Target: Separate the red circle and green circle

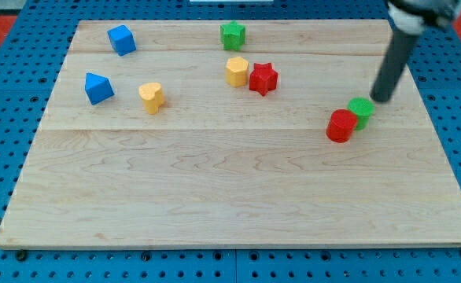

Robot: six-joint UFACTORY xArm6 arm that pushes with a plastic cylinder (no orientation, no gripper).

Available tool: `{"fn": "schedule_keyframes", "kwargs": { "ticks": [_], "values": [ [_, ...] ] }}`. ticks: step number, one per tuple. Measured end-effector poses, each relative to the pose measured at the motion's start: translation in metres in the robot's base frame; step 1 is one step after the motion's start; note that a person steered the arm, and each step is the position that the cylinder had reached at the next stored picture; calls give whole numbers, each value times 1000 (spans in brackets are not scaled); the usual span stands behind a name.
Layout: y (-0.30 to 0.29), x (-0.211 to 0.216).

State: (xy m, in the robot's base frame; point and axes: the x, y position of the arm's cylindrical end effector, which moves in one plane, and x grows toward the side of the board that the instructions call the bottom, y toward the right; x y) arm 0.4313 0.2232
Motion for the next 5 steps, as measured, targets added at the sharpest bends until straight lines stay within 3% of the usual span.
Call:
{"fn": "schedule_keyframes", "kwargs": {
  "ticks": [1, 2, 3, 5],
  "values": [
    [-17, 35],
    [-65, -3],
    [-65, -47],
    [-50, -14]
  ]
}}
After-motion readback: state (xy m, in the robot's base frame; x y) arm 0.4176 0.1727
